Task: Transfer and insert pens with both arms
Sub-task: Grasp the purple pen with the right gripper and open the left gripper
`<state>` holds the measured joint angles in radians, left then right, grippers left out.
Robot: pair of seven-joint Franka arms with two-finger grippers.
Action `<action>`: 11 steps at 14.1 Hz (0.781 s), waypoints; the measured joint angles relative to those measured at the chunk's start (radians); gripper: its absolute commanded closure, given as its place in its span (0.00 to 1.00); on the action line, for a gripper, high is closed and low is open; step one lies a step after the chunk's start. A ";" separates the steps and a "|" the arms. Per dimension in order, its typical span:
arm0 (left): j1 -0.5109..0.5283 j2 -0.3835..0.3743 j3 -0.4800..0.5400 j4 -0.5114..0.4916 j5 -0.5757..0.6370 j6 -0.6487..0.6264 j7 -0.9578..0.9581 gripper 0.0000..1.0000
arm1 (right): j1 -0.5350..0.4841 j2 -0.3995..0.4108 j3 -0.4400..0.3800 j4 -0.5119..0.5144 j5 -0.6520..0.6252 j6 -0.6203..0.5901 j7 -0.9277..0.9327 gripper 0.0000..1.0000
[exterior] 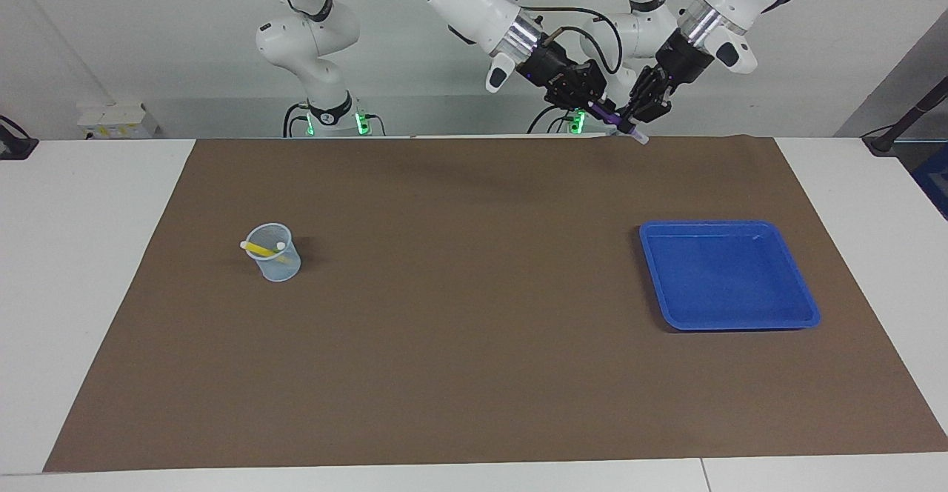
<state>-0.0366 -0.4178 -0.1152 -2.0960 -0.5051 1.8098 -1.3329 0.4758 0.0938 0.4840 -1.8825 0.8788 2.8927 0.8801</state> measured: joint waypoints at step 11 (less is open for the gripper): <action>0.000 -0.006 -0.001 -0.007 0.000 0.001 0.000 1.00 | -0.008 0.007 0.000 0.006 0.000 0.001 0.000 1.00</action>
<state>-0.0369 -0.4236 -0.1158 -2.1029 -0.5054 1.8106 -1.3328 0.4682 0.1006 0.4837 -1.8769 0.8788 2.8934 0.8799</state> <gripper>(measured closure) 0.833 0.815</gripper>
